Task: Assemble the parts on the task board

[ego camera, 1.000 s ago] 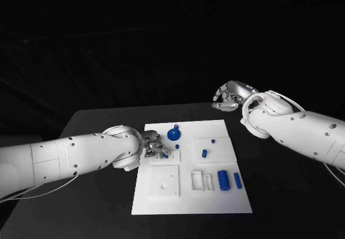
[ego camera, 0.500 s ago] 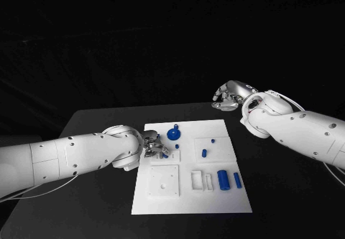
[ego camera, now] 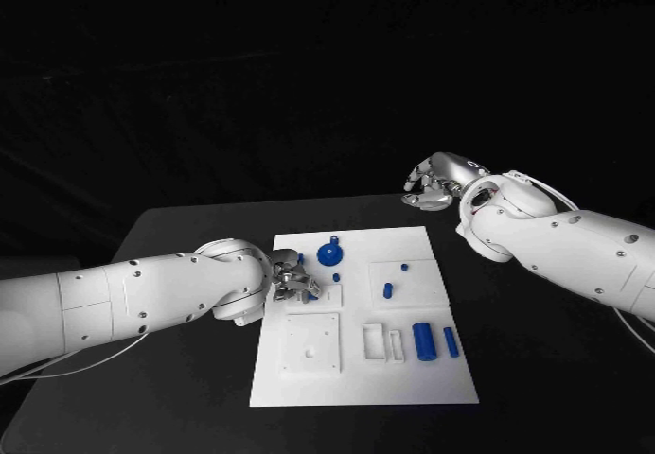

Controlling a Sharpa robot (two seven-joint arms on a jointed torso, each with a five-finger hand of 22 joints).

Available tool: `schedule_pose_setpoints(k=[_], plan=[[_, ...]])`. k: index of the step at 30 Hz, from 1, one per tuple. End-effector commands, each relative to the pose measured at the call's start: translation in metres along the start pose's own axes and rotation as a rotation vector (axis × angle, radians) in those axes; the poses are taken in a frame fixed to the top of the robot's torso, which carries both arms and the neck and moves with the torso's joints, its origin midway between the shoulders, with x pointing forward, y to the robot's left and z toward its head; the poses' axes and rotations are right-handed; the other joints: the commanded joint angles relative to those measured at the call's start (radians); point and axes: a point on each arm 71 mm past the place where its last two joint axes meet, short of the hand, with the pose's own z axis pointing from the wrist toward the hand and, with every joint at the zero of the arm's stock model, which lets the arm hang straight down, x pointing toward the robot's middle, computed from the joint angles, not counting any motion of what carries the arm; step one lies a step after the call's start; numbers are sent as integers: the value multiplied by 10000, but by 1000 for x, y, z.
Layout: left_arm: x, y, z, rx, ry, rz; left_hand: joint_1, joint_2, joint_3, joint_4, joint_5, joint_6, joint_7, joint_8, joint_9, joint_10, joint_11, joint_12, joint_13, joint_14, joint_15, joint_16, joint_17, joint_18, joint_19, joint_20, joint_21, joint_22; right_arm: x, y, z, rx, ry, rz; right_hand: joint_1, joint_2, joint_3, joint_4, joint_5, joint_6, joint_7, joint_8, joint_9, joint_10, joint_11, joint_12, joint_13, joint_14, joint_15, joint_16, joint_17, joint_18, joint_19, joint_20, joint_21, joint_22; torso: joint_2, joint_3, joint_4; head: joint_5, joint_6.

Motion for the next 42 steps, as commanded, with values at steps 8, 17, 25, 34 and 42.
schedule_pose_setpoints(k=[8,17,25,34,42], plan=[[5,-1,1,-95,332,-23,238,426,208,-266,-28,1099,-663,71,-5,-476,-436,52,-22,1,-199,46,-27,22,-75,-1338,73,-34,1,1,0,-56,107,-39,-58,-47,-69,4,40,41,93,-33,-12,-88,10,-54,-11,-62,-23,-41,9,686,-63,-23,-68,12,2,-4,-1,7,-1],[4,0,1,-150,202,-189,-30,-73,136,382,-2658,895,-603,-20,-124,-489,-383,-3,-204,-50,-282,-13,-195,73,-139,-1363,144,-231,2,1,0,-59,134,-39,-59,-46,-71,6,40,41,93,-33,-12,-89,10,-54,-12,-62,-23,-42,10,686,-62,-23,-70,13,-4,1,-4,15,-9],[3,1,2,-207,138,-218,-553,-807,-451,825,-3095,841,-575,-110,-253,-497,-360,10,-265,-100,-301,12,-231,105,-206,-1369,184,-300,2,1,0,-52,137,-40,-63,-47,-75,9,39,40,94,-34,-12,-90,10,-54,-13,-62,-22,-43,10,686,-62,-23,-71,14,-2,3,-6,7,-1],[2,2,1,-198,83,-234,-577,-1107,-551,969,-3103,825,-578,-129,-289,-509,-366,7,-291,-125,-317,17,-249,138,-229,-1376,188,-344,1,0,0,-36,132,-42,-66,-47,-78,13,38,40,94,-35,-12,-90,11,-53,-15,-62,-22,-44,11,686,-62,-22,-74,16,-3,-1,-14,-1,11],[-1,7,-3,-102,-121,-354,-569,-1847,-332,1687,-3111,713,-551,-201,-355,-525,-352,-23,-350,-166,-336,1,-302,173,-232,-1364,205,-451,2,-2,-1,-8,138,-36,-73,-49,-84,18,36,38,95,-36,-12,-91,11,-53,-16,-63,-22,-46,11,686,-62,-21,-75,17,-8,-3,-2,-25,33]])
